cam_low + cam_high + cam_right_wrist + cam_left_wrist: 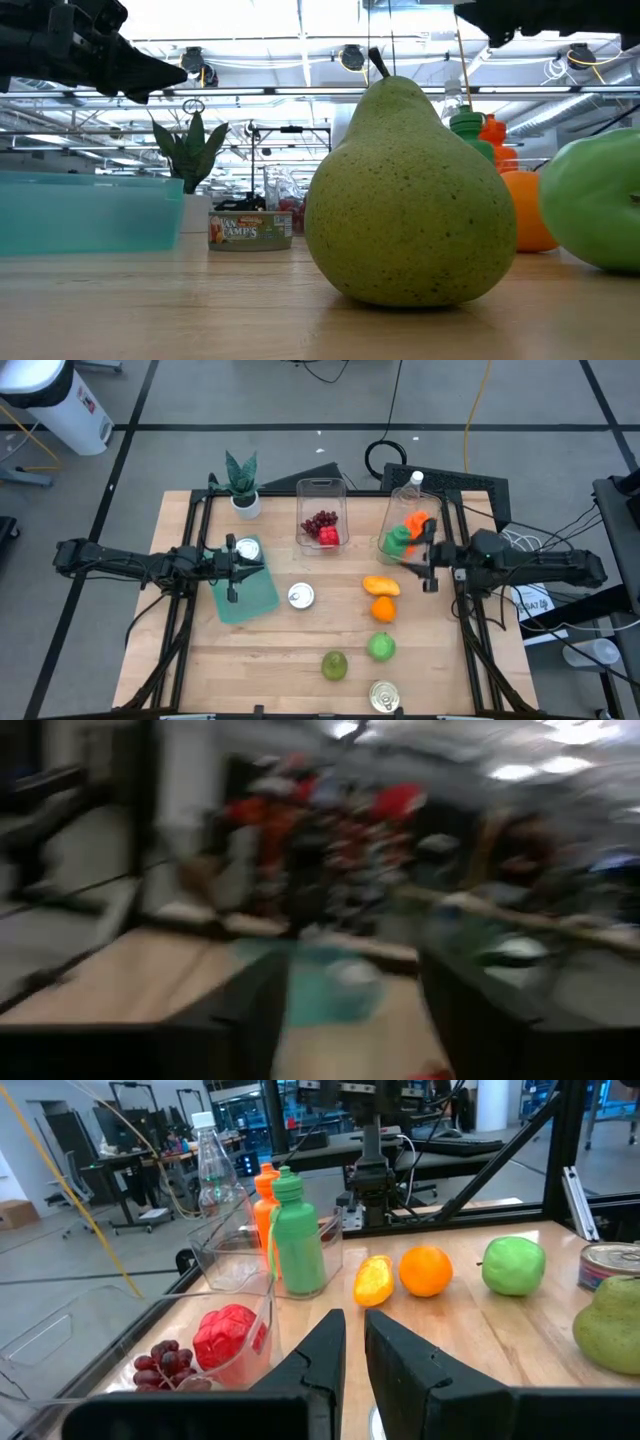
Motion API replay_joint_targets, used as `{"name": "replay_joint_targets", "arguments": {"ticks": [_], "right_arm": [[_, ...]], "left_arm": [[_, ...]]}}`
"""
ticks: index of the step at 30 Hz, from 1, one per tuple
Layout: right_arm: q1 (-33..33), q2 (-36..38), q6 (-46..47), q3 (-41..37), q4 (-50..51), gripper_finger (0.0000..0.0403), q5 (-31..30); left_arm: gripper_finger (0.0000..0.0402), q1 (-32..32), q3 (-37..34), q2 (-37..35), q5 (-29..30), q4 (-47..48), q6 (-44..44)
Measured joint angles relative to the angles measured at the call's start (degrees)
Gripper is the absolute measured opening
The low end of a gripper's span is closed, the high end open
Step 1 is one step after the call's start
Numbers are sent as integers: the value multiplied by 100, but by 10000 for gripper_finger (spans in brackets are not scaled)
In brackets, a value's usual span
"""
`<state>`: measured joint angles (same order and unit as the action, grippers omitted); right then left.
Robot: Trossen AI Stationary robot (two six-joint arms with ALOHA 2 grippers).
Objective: Pick & Place Food Item
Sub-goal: Put the mango into the left transparent bin
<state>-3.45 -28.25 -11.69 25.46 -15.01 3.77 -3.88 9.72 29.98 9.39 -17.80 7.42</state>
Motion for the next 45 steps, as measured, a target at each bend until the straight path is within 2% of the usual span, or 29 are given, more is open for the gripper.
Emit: {"name": "replay_joint_targets", "arguments": {"ticks": [4, 6, 10, 14, 21, 27, 30, 35, 38, 42, 45], "right_arm": [[100, 119, -171, 108, 250, 45, 521], [71, 369, -98, 110, 287, 16, 577], [51, 1003, 243, 94, 757, 16, 318], [53, 1383, 667, -329, 388, 3, 229], [53, 1296, 1279, -1244, -452, 1, 254], [57, 1196, 1321, -1710, -1087, 0, 858], [57, 1184, 1364, -1879, -1090, 0, 879], [112, 1182, 1471, -2080, -1177, 0, 358], [175, 1184, 1472, -2156, -1173, 0, 328], [299, 1184, 1534, -2196, -1158, 0, -355], [371, 1184, 1412, -2200, -985, 0, -558]], "left_arm": [[51, 0, 0, 0, -3, 0, -4], [51, 0, 0, 0, -5, 0, -20], [51, 0, 0, 0, -16, 2, -69], [51, 0, 0, 1, -16, 4, -80], [51, 0, 0, 2, -13, 4, -95], [51, 0, 0, 0, -11, 25, -208], [51, 0, 0, 0, -10, 126, -292], [51, 0, -2, 2, 142, 61, -483], [51, 0, -2, 0, 348, 18, -594], [51, 0, -2, 1, 465, 242, -940], [51, 0, -2, 2, 465, 337, -1089]]}}
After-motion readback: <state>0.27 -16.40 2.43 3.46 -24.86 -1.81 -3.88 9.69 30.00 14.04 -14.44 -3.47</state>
